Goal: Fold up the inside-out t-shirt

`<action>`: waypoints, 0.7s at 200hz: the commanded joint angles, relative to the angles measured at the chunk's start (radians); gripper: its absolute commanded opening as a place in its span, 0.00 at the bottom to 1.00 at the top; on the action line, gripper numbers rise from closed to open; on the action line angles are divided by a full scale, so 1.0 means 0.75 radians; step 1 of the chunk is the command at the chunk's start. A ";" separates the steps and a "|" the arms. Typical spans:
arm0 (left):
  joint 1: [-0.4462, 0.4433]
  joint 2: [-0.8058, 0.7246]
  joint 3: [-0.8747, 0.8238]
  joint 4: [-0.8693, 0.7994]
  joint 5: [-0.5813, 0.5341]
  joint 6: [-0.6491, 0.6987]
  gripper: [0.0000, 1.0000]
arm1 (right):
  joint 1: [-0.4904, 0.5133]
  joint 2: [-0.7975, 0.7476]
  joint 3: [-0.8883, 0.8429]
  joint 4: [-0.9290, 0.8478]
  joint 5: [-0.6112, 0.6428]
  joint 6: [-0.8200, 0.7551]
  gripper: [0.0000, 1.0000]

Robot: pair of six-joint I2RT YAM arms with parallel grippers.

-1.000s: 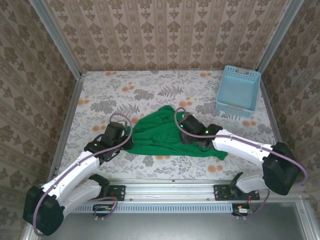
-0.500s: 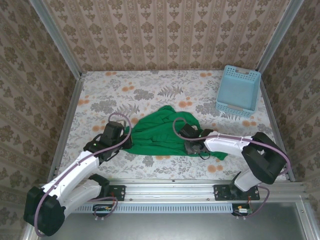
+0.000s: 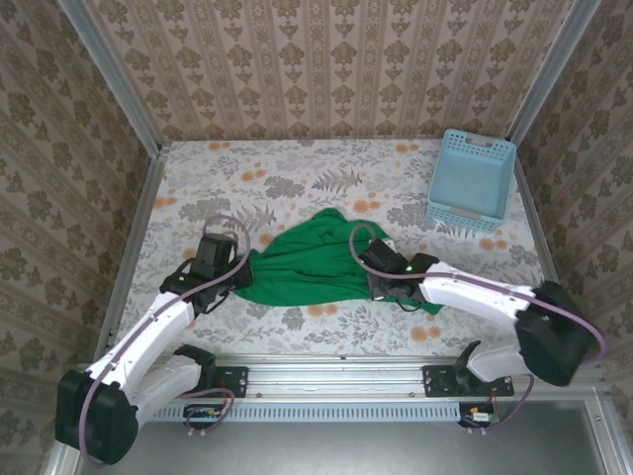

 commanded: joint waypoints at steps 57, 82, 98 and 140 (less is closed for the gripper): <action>0.061 0.021 0.383 -0.107 0.036 0.075 0.00 | 0.025 -0.350 0.166 -0.232 0.096 -0.102 0.09; 0.061 0.044 0.400 -0.102 0.060 0.070 0.00 | 0.024 -0.304 0.085 -0.133 0.049 -0.082 0.13; 0.062 0.074 0.374 -0.092 0.083 0.066 0.00 | 0.025 -0.236 0.016 -0.036 -0.018 -0.042 0.13; 0.064 0.143 0.277 -0.041 0.120 0.061 0.00 | 0.029 -0.059 -0.115 0.196 -0.137 0.015 0.19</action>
